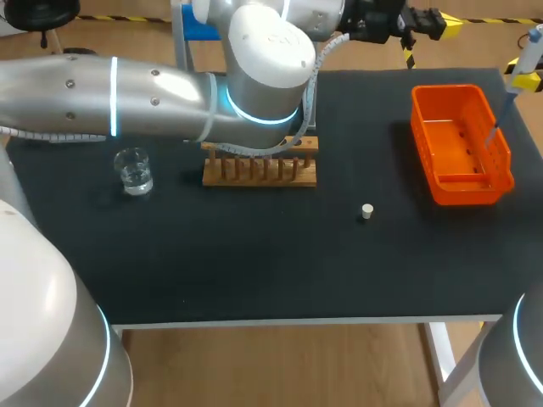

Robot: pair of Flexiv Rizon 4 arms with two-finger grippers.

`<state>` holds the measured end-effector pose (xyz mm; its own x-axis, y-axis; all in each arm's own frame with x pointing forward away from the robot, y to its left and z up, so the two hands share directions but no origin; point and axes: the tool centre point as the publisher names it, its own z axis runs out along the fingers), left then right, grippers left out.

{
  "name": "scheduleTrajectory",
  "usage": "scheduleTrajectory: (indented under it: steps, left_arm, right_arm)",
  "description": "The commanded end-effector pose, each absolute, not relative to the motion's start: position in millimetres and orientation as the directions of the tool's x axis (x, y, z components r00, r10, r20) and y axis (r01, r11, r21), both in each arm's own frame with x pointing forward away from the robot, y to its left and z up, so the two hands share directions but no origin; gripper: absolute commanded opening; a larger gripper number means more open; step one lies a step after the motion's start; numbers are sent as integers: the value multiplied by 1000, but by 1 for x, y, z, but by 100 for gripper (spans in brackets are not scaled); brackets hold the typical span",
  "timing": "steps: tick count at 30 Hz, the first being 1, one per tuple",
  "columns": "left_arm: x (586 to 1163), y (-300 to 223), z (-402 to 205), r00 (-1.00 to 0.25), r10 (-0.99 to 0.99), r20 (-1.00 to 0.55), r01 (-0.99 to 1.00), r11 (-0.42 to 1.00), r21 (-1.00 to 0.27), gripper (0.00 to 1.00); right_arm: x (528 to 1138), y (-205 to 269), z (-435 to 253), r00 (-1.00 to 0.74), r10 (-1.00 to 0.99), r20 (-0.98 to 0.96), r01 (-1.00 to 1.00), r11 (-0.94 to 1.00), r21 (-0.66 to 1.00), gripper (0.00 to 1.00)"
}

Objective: Invert the test tube, pick up the pipette, mount the tip to pipette, aspirate from beaker and dispense into the tube, eject the tip, return the pipette, and cap with the stopper.

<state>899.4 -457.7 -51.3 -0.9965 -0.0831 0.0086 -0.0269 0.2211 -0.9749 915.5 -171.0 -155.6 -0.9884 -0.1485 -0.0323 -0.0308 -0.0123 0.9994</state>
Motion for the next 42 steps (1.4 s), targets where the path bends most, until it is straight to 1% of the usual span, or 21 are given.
scheduleTrajectory:
  steps: [1,17,26,34,42]
  left_arm:
    - [906,-480,-51,-997,-73,10,-26,218,-976,0]
    - [907,-534,-45,-1000,-24,-4,1,150,-989,0]
    - [908,-550,-45,-1000,-9,0,-1,125,-992,0]
    - [912,-563,-42,-998,19,-53,54,84,-995,0]
    - [912,-574,-42,-998,29,-53,55,82,-995,0]
  right_arm:
    - [916,-171,-155,-988,-149,-33,-32,-10,999,0]
    - [916,-171,-155,-988,-149,-33,-32,-10,999,0]
    - [916,-171,-155,-988,-149,-33,-32,-10,999,0]
    - [916,-171,-155,-988,-149,-33,-32,-10,999,0]
    - [916,-171,-155,-988,-149,-33,-32,-10,999,0]
